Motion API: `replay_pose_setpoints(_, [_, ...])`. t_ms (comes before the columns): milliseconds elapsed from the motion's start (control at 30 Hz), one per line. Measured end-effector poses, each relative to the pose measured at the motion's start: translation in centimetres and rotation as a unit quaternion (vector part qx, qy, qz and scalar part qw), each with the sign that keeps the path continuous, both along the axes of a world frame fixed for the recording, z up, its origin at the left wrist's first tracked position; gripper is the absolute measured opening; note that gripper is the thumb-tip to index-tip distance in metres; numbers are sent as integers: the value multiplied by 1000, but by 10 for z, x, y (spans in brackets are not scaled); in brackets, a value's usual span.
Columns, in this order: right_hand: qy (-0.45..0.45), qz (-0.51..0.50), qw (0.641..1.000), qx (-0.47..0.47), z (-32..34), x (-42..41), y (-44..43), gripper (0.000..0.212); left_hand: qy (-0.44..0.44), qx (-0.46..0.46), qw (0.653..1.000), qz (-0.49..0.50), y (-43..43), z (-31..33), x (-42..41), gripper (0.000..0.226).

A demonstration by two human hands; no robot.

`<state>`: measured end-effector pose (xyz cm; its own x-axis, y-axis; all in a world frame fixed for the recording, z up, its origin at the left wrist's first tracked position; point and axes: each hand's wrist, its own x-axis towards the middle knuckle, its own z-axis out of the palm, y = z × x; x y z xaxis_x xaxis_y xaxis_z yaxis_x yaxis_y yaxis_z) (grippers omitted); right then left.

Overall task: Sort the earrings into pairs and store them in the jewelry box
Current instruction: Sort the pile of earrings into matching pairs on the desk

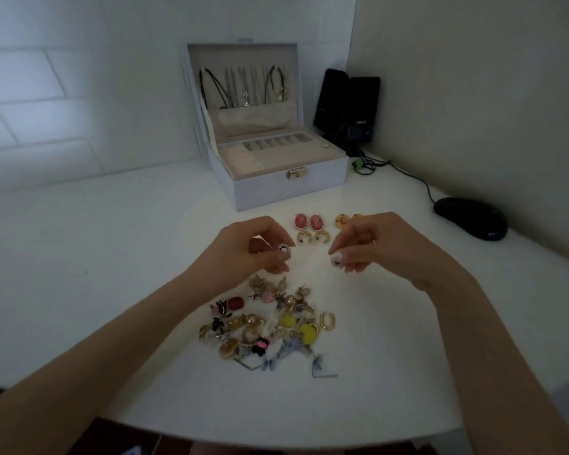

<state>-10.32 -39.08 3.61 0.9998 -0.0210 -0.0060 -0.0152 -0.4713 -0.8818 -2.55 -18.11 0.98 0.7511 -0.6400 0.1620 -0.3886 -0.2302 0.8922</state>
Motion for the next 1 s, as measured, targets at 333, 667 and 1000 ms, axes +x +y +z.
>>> replay_pose_setpoints(333, [0, -95, 993, -64, -32, 21, 10, 14, -48, 83, 993, 74, -47, -5, 17, 11])
replay_pose_setpoints(667, [-31, -103, 987, -121, -36, 25, 8, 15, 5, 70, 992, 105, -55, -1, 13, 8])
replay_pose_setpoints(1000, [-36, -104, 986, -122, -36, 25, 9, 16, -216, 330, 912, 113, -38, 5, 14, 12])
